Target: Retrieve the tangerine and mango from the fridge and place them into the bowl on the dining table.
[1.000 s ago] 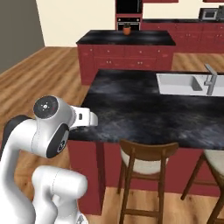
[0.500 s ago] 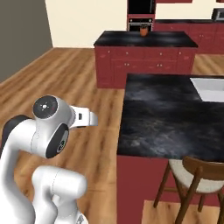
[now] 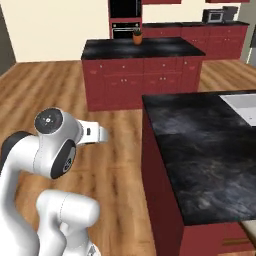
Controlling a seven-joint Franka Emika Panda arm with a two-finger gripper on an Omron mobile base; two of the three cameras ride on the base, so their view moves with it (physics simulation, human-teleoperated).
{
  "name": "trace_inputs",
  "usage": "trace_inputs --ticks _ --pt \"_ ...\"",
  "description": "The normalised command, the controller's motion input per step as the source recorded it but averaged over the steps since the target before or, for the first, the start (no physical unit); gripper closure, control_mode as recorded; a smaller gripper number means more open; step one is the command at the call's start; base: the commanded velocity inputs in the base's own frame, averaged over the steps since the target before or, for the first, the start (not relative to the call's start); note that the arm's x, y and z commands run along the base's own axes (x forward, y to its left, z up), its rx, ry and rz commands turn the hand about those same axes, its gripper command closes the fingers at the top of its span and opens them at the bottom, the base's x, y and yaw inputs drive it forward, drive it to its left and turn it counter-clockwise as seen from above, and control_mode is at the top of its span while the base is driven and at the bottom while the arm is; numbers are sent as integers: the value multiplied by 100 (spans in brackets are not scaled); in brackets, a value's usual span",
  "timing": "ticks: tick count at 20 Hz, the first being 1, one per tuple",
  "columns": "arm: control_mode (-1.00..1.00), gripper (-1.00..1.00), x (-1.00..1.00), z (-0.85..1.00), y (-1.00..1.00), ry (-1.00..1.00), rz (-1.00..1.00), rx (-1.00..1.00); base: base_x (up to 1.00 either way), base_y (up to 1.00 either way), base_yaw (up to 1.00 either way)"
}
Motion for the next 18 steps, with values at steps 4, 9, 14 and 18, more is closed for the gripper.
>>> trace_inputs --ticks 4,9,14,18 --pt "100 -100 0 0 0 0 0 0 86 77 -71" --pt "100 -100 0 0 0 0 0 0 73 98 -55" --pt "100 -100 0 0 0 0 0 0 75 100 -34" --pt "100 -100 0 0 0 0 0 0 52 100 -26"
